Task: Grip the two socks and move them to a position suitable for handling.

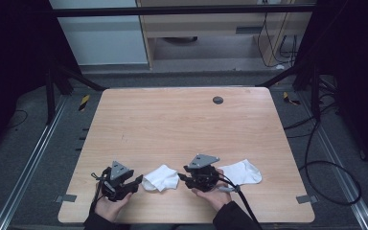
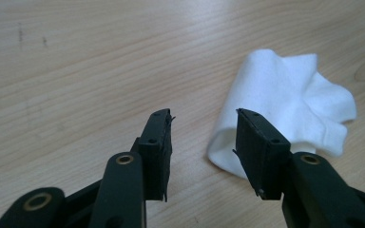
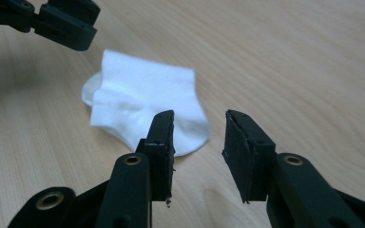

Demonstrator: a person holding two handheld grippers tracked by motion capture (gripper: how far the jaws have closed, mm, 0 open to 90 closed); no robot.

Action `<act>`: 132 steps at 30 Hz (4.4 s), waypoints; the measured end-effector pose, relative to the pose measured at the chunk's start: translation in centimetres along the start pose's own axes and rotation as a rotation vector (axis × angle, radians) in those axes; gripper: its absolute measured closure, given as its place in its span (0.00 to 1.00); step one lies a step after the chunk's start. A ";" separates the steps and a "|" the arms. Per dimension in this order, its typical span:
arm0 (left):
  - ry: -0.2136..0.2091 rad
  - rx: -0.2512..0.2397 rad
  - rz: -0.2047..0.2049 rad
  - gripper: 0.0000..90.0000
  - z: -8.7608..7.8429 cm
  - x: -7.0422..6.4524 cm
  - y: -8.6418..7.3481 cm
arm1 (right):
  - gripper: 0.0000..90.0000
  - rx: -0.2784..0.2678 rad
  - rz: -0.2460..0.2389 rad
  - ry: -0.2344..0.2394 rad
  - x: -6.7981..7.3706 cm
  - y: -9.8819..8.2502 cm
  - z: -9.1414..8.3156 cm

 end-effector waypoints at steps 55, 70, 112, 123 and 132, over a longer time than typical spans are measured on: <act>-0.030 0.103 0.035 0.84 2.9 -1.5 -1.2 | 0.94 -0.102 0.121 0.105 3.0 3.0 1.3; -0.072 0.126 0.074 0.99 2.9 -1.8 -1.1 | 0.93 -0.123 0.247 0.022 0.0 3.6 2.2; 0.005 0.130 -0.032 0.77 2.2 -0.8 -1.7 | 0.74 -0.007 0.195 -0.161 -5.7 3.3 9.7; 0.010 0.140 -0.034 0.99 2.3 -0.9 -1.5 | 0.97 0.023 0.217 -0.145 -5.5 2.9 8.9; 0.039 0.073 -0.009 0.99 1.6 0.3 0.3 | 0.97 -0.005 0.190 -0.140 -3.9 1.6 4.8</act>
Point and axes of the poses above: each handheld gripper's, and its own axes: z roughly forward along the jaws, y roughly out of its top, x roughly to its left, the point moved 9 cm from there along z, roughly forward along the jaws, and after that the axes turned 2 degrees about -z, right-handed, at the moved point
